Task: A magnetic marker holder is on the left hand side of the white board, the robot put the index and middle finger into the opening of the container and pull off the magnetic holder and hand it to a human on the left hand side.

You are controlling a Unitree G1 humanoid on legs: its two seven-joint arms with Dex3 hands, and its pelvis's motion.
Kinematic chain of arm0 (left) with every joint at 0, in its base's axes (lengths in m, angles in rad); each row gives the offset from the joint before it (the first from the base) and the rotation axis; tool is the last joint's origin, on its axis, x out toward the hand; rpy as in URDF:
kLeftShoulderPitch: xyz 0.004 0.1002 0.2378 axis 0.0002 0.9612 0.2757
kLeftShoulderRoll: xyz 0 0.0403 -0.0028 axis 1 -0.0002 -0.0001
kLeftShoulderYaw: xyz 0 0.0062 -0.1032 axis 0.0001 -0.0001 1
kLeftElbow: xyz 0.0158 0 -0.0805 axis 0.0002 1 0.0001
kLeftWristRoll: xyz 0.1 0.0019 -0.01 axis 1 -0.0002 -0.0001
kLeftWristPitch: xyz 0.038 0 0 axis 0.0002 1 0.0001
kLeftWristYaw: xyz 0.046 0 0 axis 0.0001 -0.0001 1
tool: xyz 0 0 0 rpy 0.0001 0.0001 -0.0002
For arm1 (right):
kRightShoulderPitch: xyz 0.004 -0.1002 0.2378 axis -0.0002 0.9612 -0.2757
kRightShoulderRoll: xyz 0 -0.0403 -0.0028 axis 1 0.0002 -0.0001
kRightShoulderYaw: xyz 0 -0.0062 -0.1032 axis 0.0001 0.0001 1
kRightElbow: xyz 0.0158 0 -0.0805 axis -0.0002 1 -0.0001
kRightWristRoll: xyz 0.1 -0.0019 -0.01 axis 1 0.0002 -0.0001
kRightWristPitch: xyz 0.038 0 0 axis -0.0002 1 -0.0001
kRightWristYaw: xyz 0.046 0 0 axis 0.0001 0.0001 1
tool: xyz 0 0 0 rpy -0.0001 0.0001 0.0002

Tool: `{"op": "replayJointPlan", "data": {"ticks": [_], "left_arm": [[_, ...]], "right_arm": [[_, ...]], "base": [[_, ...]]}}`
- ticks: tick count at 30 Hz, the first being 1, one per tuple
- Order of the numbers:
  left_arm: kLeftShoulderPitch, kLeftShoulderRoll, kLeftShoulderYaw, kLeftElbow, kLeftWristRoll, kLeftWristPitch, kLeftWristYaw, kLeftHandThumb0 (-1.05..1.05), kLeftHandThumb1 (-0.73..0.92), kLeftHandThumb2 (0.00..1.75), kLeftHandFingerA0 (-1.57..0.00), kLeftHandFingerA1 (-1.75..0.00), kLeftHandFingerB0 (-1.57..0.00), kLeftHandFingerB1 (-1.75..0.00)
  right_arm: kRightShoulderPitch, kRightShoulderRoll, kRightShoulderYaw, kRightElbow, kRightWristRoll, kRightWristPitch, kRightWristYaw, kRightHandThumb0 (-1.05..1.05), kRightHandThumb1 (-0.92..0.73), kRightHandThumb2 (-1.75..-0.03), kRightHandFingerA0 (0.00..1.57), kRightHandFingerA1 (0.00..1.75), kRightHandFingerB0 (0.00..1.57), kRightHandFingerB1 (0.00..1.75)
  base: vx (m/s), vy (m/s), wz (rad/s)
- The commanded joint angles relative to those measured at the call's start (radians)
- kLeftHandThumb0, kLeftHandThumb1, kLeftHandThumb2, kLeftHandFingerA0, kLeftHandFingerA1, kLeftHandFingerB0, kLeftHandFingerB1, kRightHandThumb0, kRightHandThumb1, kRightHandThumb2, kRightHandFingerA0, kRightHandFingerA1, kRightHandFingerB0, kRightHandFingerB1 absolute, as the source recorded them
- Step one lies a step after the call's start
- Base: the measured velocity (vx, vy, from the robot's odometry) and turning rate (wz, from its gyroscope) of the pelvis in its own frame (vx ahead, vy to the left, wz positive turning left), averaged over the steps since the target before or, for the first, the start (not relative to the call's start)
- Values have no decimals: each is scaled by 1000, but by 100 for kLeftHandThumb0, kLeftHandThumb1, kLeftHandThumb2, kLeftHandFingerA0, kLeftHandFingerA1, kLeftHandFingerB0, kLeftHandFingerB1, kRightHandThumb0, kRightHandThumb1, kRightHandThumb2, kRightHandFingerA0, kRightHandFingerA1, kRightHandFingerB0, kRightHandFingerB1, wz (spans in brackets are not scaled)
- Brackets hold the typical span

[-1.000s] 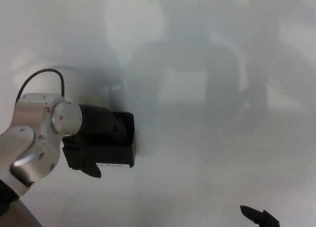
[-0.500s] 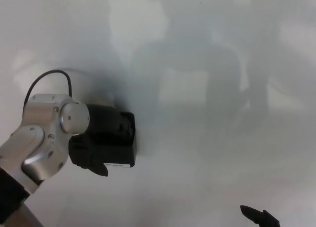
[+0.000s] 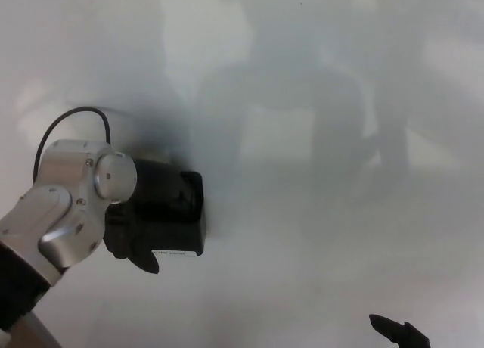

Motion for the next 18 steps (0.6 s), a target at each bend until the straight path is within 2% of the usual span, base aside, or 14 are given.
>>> {"op": "replayJointPlan", "data": {"ticks": [1, 6, 7, 8, 9, 12, 13, 14, 15, 18], "left_arm": [[18, 26, -19, 31, 44, -31, 0, -43, 37, 64, -81, -92, -17, -36], [19, 20, -39, 38, 54, -44, -11, -45, 37, 64, -78, -97, -17, -36], [13, 16, -46, 44, 58, -43, -17, -25, 26, 84, -74, -88, -9, -49], [7, 10, -53, 52, 62, -42, -25, -25, 26, 84, -74, -88, -9, -49], [5, 9, -58, 56, 61, -54, -25, -54, 36, 68, -72, -90, -25, -39], [3, 8, -64, 60, 59, -74, -23, -54, 36, 68, -72, -90, -25, -39], [13, 2, -59, 75, 35, -127, -5, -52, 35, 70, -83, -89, -50, -48], [17, -1, -57, 82, 25, -150, 3, -52, 35, 70, -83, -89, -50, -48], [17, -6, -53, 94, 1, -174, -12, -43, 45, 55, -99, -64, -74, -45], [17, -16, -42, 122, -33, -223, -36, -43, 45, 55, -99, -64, -74, -45]], "right_arm": [[10, -6, -4, 3, 10, -13, 1, -33, -72, -61, 84, 53, 43, 35], [14, -9, 1, 2, 4, -11, -1, -34, -72, -61, 82, 52, 42, 34], [16, -10, 1, 0, 5, -12, 0, -34, -73, -61, 83, 51, 42, 34], [17, -11, 1, -3, 5, -13, 1, -34, -73, -61, 83, 51, 42, 34], [18, -11, 1, -4, 6, -12, 3, -35, -73, -62, 83, 50, 42, 34], [18, -10, 1, -5, 7, -9, 5, -35, -73, -62, 83, 50, 42, 34], [13, -10, 2, -4, 5, -9, 3, -36, -73, -61, 83, 51, 42, 34], [11, -9, 2, -3, 5, -8, 2, -36, -73, -61, 83, 51, 42, 34], [10, -10, 2, -3, 6, -10, 4, -37, -74, -62, 83, 52, 42, 34], [9, -10, 1, -3, 7, -13, 7, -37, -74, -62, 83, 52, 42, 34]], "base": [[0, 0, 0], [0, 0, 0], [0, 0, 0], [0, 0, 0], [0, 0, 0], [0, 0, 0], [0, 0, 0], [0, 0, 0], [0, 0, 0], [0, 0, 0]]}}
